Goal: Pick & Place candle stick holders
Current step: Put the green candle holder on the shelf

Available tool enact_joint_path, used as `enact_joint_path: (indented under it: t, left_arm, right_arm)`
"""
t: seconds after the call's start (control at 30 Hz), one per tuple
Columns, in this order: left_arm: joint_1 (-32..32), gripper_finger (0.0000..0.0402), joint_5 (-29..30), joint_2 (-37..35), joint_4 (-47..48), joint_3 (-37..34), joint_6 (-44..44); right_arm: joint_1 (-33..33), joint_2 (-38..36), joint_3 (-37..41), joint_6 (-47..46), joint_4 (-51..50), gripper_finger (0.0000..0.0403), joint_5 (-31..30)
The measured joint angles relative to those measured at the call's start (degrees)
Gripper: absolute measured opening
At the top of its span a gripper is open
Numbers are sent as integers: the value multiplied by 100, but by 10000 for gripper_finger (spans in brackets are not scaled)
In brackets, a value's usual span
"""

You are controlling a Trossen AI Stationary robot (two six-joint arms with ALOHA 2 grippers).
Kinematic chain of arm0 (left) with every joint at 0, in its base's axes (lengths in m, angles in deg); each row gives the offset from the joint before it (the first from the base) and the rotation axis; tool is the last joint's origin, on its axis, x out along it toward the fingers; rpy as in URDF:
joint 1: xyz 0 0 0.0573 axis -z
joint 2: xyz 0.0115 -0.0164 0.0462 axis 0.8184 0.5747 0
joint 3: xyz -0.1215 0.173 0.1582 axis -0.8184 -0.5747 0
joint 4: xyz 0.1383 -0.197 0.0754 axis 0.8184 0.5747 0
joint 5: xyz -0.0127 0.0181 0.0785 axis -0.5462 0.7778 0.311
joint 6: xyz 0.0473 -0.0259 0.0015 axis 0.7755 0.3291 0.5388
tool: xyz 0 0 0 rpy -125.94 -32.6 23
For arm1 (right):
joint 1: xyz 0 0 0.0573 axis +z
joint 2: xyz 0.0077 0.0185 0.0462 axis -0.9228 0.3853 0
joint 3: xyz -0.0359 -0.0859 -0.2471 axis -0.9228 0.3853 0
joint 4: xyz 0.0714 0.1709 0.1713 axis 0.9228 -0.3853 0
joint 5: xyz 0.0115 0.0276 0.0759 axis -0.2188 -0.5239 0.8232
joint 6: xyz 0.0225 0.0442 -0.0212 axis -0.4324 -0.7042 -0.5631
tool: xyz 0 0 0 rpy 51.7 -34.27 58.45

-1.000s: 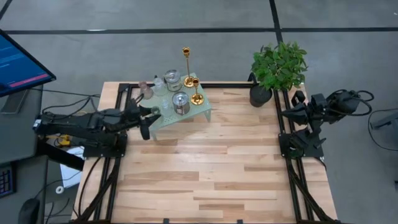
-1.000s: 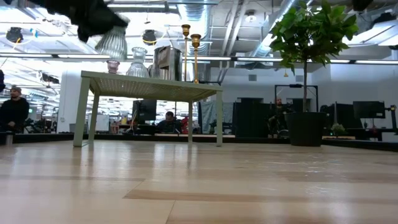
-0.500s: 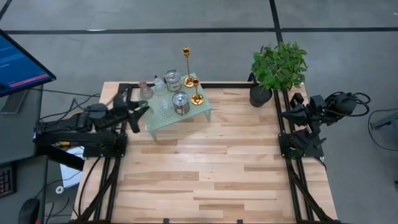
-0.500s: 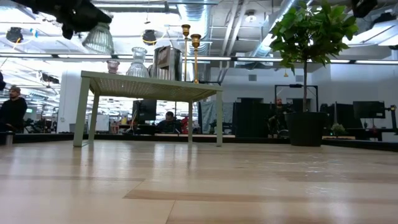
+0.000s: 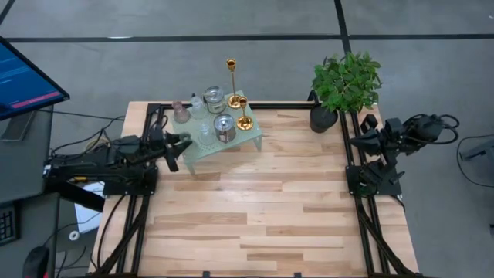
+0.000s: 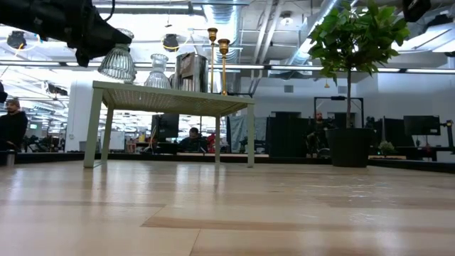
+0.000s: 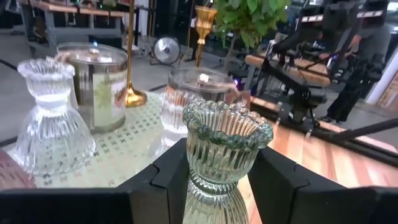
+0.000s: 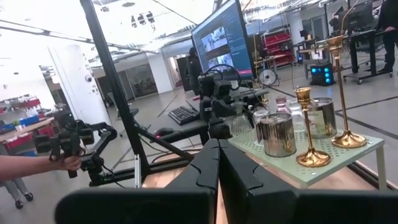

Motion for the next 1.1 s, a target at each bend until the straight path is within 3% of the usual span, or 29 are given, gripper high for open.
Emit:
enact_joint_path:
  t: [0.8, 1.1]
  left_arm:
    - [-151, 139, 142, -53, -71, -190, 765]
    - [-723, 139, -465, -59, -265, -332, 722]
  right_arm:
    - [0, -229, -2, -170, 89, 0, -3]
    - [0, -227, -2, -172, 115, 0, -47]
